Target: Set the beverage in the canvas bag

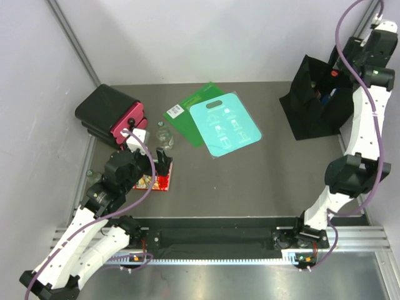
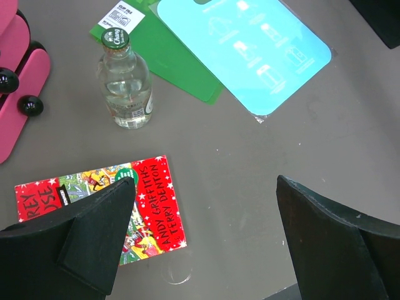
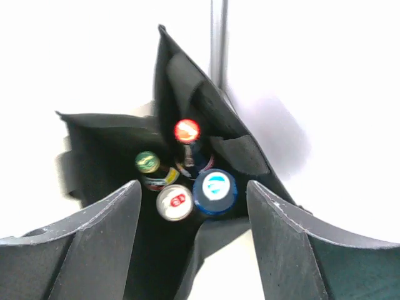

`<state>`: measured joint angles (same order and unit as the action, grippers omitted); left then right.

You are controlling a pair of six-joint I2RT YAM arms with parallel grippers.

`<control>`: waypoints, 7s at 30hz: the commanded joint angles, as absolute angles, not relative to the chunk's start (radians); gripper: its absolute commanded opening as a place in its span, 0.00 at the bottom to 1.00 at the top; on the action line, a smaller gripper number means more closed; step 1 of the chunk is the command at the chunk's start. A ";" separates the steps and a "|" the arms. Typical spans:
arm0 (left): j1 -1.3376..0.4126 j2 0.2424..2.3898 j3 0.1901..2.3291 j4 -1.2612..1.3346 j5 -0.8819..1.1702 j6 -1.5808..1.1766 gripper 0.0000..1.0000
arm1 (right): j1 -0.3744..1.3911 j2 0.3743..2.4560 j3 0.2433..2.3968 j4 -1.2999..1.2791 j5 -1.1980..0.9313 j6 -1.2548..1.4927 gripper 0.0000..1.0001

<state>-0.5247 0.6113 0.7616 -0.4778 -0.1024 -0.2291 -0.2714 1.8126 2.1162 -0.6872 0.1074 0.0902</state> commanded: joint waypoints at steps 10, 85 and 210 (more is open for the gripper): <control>-0.528 0.617 0.772 -0.445 -0.160 -0.244 0.97 | 0.059 1.488 1.814 -0.465 -0.006 0.120 0.67; -0.526 0.360 0.727 -0.391 -0.256 -0.227 0.97 | 0.945 2.086 1.668 0.264 0.118 0.095 0.00; -0.526 0.494 0.735 -0.405 -0.184 -0.219 0.98 | -0.046 1.523 2.028 -0.224 0.025 -0.058 0.00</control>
<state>-0.5247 0.4873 0.7284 -0.4480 -0.1970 -0.2321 0.0196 1.5558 1.9186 -0.4213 0.0708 -0.0528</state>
